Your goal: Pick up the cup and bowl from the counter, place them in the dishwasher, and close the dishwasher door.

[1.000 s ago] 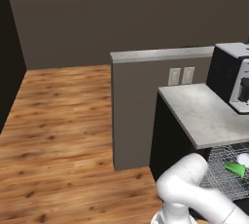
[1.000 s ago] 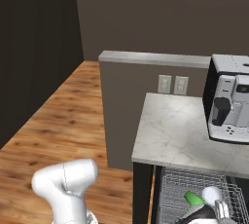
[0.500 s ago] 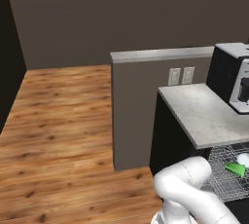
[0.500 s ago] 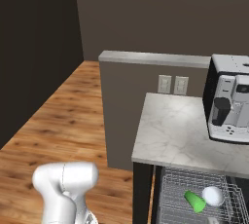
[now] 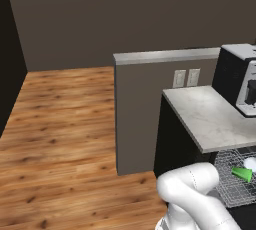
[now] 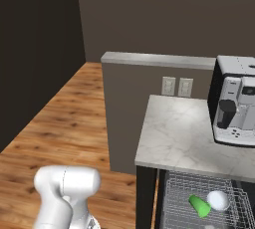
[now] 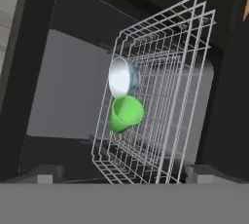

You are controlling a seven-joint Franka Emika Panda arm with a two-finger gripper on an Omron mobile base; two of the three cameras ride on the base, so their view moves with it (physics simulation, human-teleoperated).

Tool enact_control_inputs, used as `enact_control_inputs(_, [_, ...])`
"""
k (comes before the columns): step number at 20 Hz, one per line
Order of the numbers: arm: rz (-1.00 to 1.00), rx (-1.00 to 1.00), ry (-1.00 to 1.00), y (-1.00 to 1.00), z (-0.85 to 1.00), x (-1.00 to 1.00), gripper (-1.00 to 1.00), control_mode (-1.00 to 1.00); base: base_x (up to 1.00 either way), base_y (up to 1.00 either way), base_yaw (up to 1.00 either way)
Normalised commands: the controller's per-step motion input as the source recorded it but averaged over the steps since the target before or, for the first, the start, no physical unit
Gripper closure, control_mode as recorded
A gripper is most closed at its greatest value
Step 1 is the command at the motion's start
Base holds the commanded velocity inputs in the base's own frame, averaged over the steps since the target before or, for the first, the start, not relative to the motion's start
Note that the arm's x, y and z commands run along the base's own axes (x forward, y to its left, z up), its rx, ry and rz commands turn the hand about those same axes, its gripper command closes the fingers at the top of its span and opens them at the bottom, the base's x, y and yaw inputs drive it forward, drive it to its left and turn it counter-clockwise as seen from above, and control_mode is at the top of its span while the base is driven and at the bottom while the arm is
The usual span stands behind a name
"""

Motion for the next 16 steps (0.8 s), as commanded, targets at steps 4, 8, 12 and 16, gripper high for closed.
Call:
enact_control_inputs(4, [0.03,0.0,-0.17,0.07,0.35,-0.67,-1.0,-1.0,0.0,0.0,0.0])
enact_control_inputs(8, [0.01,0.0,-0.2,0.07,0.66,-0.74,-1.0,-1.0,0.0,0.0,0.0])
enact_control_inputs(12, [0.02,0.0,-0.17,0.09,0.33,-0.65,-1.0,-1.0,0.0,0.0,0.0])
enact_control_inputs(16, [0.05,0.0,-0.15,0.07,0.05,-0.5,-1.0,-1.0,0.0,0.0,0.0])
